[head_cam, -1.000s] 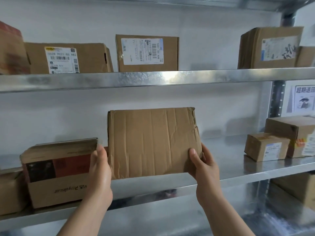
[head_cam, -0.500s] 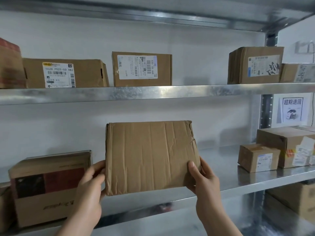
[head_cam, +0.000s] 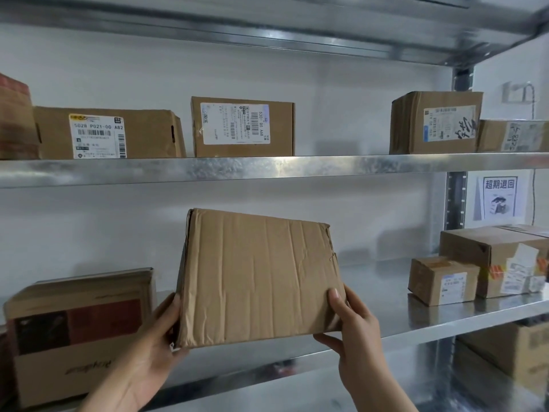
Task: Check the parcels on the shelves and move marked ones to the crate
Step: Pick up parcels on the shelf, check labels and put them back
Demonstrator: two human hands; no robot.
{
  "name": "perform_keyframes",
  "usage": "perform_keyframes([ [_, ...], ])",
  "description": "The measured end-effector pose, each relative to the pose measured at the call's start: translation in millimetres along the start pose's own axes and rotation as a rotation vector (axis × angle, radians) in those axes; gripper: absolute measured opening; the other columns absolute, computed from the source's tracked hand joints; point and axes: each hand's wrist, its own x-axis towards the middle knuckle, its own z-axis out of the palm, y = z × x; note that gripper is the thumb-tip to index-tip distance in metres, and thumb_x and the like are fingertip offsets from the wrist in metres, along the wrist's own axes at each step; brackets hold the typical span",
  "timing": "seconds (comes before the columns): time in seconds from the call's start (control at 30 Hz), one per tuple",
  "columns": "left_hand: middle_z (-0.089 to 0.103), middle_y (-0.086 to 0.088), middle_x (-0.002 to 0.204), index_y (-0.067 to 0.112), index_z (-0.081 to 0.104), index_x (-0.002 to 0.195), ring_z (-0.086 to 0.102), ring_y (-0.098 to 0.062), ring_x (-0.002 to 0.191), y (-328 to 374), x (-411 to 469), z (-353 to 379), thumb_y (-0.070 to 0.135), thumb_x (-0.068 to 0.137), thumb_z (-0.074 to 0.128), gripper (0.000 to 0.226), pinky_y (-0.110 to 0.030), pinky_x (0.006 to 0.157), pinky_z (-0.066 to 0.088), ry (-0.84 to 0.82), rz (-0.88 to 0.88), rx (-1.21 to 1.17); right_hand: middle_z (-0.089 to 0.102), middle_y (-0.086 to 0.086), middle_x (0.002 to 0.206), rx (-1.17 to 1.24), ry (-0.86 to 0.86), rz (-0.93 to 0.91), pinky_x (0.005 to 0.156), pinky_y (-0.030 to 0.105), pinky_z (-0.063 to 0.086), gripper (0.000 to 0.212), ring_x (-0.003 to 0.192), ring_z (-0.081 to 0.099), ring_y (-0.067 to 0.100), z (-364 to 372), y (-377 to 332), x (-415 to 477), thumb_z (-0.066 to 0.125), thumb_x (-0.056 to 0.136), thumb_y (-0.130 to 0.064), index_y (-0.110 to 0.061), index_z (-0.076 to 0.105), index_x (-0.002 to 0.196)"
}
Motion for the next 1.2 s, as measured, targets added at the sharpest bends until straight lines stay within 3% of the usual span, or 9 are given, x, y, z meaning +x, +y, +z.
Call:
perform_keyframes([
  [0.2, 0.07, -0.018, 0.122, 0.006, 0.067, 0.124, 0.061, -0.037, 0.12, 3, 1, -3, 0.043, 0.076, 0.066, 0.06, -0.054, 0.102, 0.046, 0.134, -0.019, 0.059, 0.069, 0.006, 0.112, 0.008, -0.005, 0.015, 0.091, 0.064, 0.056, 0.028, 0.104, 0.064, 0.029, -1, 2, 1, 0.07, 0.094, -0.025, -0.02, 0.07, 0.122],
  [0.37, 0.07, -0.017, 0.123, 0.005, 0.073, 0.115, 0.068, -0.032, 0.111, 9, -5, 0, 0.036, 0.078, 0.07, 0.048, -0.053, 0.108, 0.04, 0.018, 0.004, -0.041, 0.067, 0.007, 0.119, 0.046, -0.01, 0.045, 0.087, 0.065, 0.057, 0.027, 0.115, 0.061, 0.028, -2, 6, 4, 0.07, 0.094, -0.029, -0.021, 0.072, 0.12],
  [0.47, 0.073, -0.013, 0.119, 0.015, 0.081, 0.1, 0.074, -0.027, 0.1, 12, -6, 3, 0.037, 0.043, 0.101, 0.064, -0.052, 0.096, 0.054, -0.078, 0.007, -0.091, 0.066, 0.007, 0.122, 0.057, -0.005, 0.064, 0.085, 0.063, 0.059, 0.027, 0.12, 0.059, 0.029, -2, 8, 5, 0.068, 0.095, -0.032, -0.022, 0.072, 0.12],
  [0.57, 0.076, -0.014, 0.109, 0.018, 0.083, 0.086, 0.076, -0.031, 0.086, 14, -13, 9, 0.033, 0.071, 0.075, 0.024, -0.066, 0.091, 0.05, -0.076, 0.005, -0.075, 0.065, 0.005, 0.123, 0.055, 0.004, 0.077, 0.088, 0.063, 0.058, 0.027, 0.122, 0.057, 0.028, -3, 8, 7, 0.067, 0.096, -0.033, -0.023, 0.071, 0.121],
  [0.6, 0.076, -0.015, 0.107, 0.017, 0.084, 0.086, 0.076, -0.034, 0.085, 14, -13, 9, 0.034, 0.077, 0.063, 0.028, -0.07, 0.095, 0.045, -0.093, -0.016, -0.054, 0.065, 0.004, 0.123, 0.053, 0.007, 0.083, 0.089, 0.063, 0.057, 0.027, 0.123, 0.057, 0.028, -3, 8, 8, 0.066, 0.097, -0.034, -0.024, 0.071, 0.122],
  [0.77, 0.07, -0.02, 0.121, 0.01, 0.067, 0.123, 0.067, -0.042, 0.109, 17, -20, 20, 0.035, 0.08, 0.057, 0.051, -0.071, 0.101, 0.04, -0.065, -0.052, 0.01, 0.064, -0.001, 0.127, 0.043, 0.001, 0.102, 0.093, 0.06, 0.056, 0.028, 0.125, 0.056, 0.026, -2, 7, 9, 0.059, 0.1, -0.039, -0.032, 0.066, 0.127],
  [0.9, 0.07, -0.02, 0.122, 0.008, 0.066, 0.125, 0.065, -0.04, 0.114, 18, -19, 26, 0.035, 0.079, 0.062, 0.053, -0.07, 0.099, 0.042, 0.014, -0.014, 0.02, 0.062, -0.003, 0.129, 0.022, -0.012, 0.101, 0.095, 0.059, 0.055, 0.032, 0.125, 0.056, 0.027, -2, 7, 12, 0.056, 0.102, -0.04, -0.034, 0.06, 0.133],
  [1.03, 0.07, -0.02, 0.121, 0.007, 0.064, 0.127, 0.066, -0.04, 0.113, 17, -21, 25, 0.034, 0.077, 0.064, 0.057, -0.067, 0.089, 0.051, 0.024, -0.023, 0.027, 0.062, -0.003, 0.126, -0.007, -0.021, 0.103, 0.096, 0.059, 0.054, 0.022, 0.122, 0.057, 0.028, -4, 9, 11, 0.054, 0.103, -0.04, -0.037, 0.061, 0.124],
  [1.2, 0.072, -0.019, 0.118, 0.006, 0.064, 0.127, 0.067, -0.04, 0.111, 15, -19, 25, 0.033, 0.077, 0.066, 0.057, -0.063, 0.079, 0.057, 0.051, -0.02, 0.06, 0.055, -0.002, 0.14, -0.05, -0.018, 0.104, 0.092, 0.051, 0.057, 0.044, 0.125, 0.056, 0.025, 1, 15, 12, 0.057, 0.101, -0.043, -0.035, 0.049, 0.143],
])
